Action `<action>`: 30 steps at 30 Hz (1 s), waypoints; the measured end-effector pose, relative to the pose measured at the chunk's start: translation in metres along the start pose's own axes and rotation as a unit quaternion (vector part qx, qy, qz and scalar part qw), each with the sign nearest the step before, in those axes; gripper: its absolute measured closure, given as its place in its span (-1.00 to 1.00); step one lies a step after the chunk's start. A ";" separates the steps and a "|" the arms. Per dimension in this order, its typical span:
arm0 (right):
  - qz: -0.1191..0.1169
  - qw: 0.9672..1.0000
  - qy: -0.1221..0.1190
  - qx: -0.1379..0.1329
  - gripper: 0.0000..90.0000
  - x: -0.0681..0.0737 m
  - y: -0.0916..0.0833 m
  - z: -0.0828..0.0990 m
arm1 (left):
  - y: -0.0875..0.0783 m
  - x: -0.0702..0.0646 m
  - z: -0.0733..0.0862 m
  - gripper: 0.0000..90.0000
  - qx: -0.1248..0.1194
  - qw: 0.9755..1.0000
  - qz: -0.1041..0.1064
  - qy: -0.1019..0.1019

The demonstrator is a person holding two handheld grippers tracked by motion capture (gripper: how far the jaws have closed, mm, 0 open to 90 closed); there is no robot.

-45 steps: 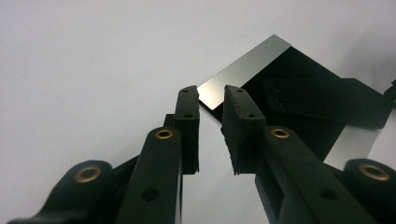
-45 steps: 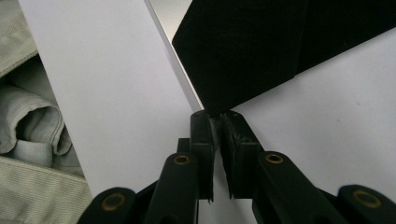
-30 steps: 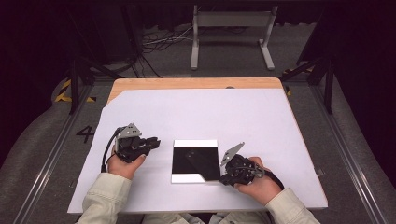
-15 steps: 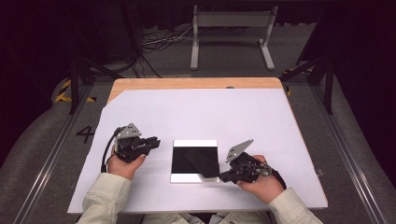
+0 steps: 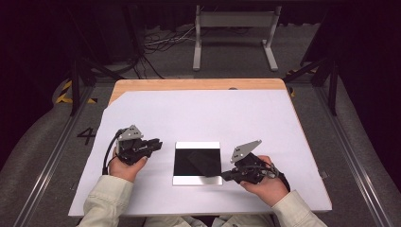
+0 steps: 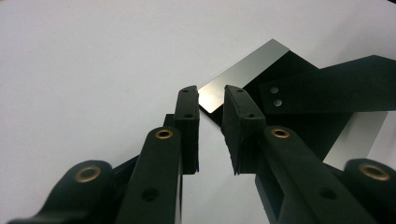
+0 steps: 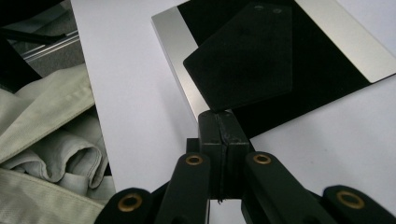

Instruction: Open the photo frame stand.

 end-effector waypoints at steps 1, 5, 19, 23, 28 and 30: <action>0.001 1.000 0.001 -0.003 1.00 0.000 -0.001 0.000 | 0.000 0.000 0.000 0.69 0.000 1.000 0.000 0.000; 0.006 1.000 -0.004 -0.014 1.00 0.001 -0.003 -0.003 | 0.000 0.000 0.000 0.69 0.000 1.000 0.000 -0.001; 0.011 0.999 -0.001 -0.052 1.00 0.002 -0.010 -0.011 | 0.001 0.000 0.001 0.69 0.002 1.000 0.000 -0.003; 0.013 0.998 0.001 -0.060 1.00 0.002 -0.012 -0.014 | 0.002 0.000 0.000 0.69 0.003 1.000 0.000 -0.003; 0.013 0.998 0.004 -0.065 1.00 0.001 -0.013 -0.015 | 0.002 0.000 0.000 0.69 0.003 1.000 0.001 -0.002; 0.012 0.998 0.005 -0.067 1.00 0.001 -0.013 -0.015 | 0.002 0.000 0.000 0.68 0.004 1.000 0.001 0.000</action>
Point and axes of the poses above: each handheld gripper's, and its own axes: y roughly forward along the jaws, z roughly out of its underside, x roughly to its left, the point moved 1 cm from there along y, roughly forward along the jaws, and after that the axes turned 1 degree about z, right-handed, at the moved point
